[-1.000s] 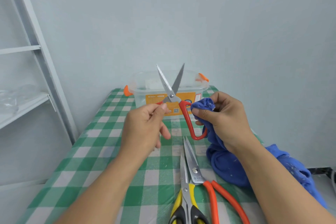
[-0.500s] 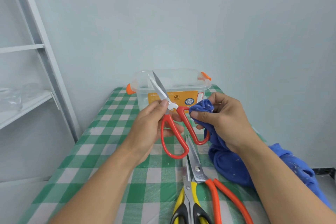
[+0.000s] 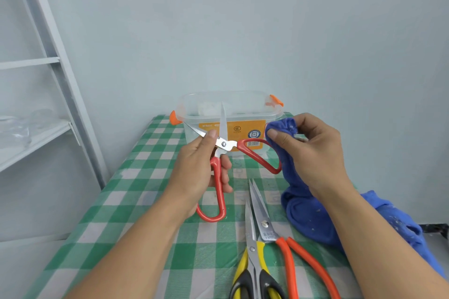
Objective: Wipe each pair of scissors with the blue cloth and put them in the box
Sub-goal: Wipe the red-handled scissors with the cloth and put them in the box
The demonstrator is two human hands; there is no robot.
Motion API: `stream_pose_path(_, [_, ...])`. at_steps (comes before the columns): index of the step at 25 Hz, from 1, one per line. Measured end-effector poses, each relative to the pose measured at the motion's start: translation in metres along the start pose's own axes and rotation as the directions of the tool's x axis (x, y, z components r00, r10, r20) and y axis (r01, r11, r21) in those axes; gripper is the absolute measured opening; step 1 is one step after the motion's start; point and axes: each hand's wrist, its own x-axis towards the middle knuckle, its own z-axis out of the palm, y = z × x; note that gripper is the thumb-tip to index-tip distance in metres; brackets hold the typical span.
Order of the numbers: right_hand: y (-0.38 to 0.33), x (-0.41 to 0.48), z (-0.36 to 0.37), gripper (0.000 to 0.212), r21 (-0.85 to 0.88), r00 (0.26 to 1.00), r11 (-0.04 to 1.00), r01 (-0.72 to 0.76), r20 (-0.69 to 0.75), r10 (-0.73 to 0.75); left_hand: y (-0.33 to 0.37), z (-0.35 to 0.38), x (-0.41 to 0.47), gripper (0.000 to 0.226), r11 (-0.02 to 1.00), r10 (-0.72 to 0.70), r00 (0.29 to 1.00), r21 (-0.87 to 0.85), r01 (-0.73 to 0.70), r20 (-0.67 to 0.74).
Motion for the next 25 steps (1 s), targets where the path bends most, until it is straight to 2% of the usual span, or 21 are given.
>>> stream_pose_path(2, [-0.002, 0.000, 0.000, 0.011, 0.022, 0.999, 0.999, 0.041, 0.034, -0.041, -0.001, 0.001, 0.002, 0.039, 1.000, 0.028, 0.997, -0.010, -0.029, -0.066])
stream_pose_path(4, [-0.002, -0.007, 0.010, 0.009, 0.012, 0.980, 0.998, 0.060, 0.188, -0.061, -0.002, 0.005, 0.001, 0.038, 0.999, 0.049, 0.992, 0.005, -0.049, -0.116])
stream_pose_path(6, [0.002, -0.014, 0.024, 0.013, -0.082, 0.951, 0.982, 0.170, 0.275, -0.141, -0.002, 0.012, -0.003, 0.038, 0.998, 0.057, 0.989, 0.010, -0.057, -0.138])
stream_pose_path(10, [0.013, -0.016, 0.036, 0.019, -0.308, 0.929, 0.892, 0.331, 0.270, -0.251, -0.004, 0.024, -0.007, 0.040, 0.999, 0.049, 0.987, 0.005, -0.049, -0.152])
stream_pose_path(13, [0.018, -0.017, 0.042, 0.017, -0.413, 0.852, 0.745, 0.524, 0.268, -0.450, -0.004, 0.026, -0.008, 0.040, 0.999, 0.043, 0.987, -0.004, -0.044, -0.153])
stream_pose_path(19, [0.017, -0.024, 0.048, 0.023, -0.333, 0.753, 0.681, 0.652, 0.391, -0.530, -0.005, 0.024, -0.005, 0.039, 0.999, 0.048, 0.984, -0.009, -0.051, -0.171])
stream_pose_path(25, [0.022, -0.019, 0.045, 0.018, -0.416, 0.725, 0.595, 0.688, 0.358, -0.589, 0.003, 0.021, -0.007, 0.043, 0.997, -0.010, 0.988, -0.074, -0.001, -0.156])
